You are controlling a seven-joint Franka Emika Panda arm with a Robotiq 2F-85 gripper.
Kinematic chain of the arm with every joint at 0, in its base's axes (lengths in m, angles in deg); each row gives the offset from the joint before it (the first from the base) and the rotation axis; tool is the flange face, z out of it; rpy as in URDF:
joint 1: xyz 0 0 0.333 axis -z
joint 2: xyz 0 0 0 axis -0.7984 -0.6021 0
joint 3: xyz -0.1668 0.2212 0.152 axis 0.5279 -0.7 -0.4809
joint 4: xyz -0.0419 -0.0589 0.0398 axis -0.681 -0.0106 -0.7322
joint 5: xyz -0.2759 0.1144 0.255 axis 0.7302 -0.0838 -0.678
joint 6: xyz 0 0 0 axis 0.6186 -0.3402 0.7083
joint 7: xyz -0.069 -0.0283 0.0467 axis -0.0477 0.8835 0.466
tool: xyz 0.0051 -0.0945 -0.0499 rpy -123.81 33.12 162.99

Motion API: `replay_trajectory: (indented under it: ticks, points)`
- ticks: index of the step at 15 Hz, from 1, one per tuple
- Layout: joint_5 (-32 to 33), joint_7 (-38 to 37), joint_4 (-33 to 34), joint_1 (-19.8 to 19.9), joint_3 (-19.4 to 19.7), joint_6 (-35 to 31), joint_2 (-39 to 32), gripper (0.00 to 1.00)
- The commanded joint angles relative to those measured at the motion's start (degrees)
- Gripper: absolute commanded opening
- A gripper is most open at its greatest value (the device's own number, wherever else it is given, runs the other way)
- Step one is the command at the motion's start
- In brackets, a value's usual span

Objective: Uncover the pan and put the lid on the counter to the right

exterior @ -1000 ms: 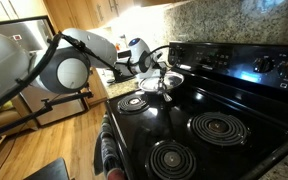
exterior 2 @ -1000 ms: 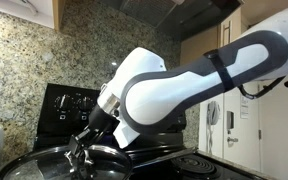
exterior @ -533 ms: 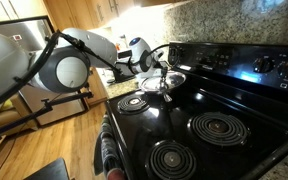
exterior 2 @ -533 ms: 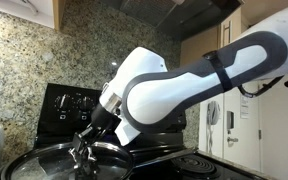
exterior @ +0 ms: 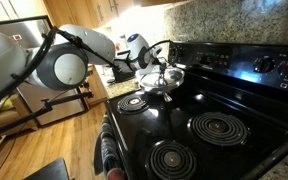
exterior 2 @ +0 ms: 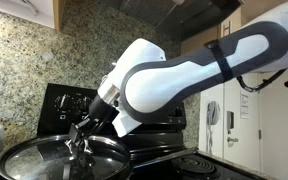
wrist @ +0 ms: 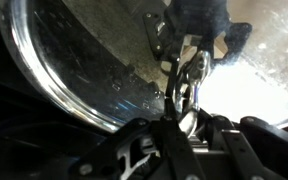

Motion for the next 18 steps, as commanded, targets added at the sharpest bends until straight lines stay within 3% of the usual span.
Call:
replay_trajectory:
  ticks: [1,10,18]
  points:
    - [0.5,-1.6,-2.3,-1.0,0.9,-1.2,4.1,0.04]
    - [0.4,-4.3,-6.4,-1.5,1.7,-3.5,5.7,0.04]
    - [0.7,-4.2,-14.2,-3.7,1.8,-6.3,8.1,0.04]
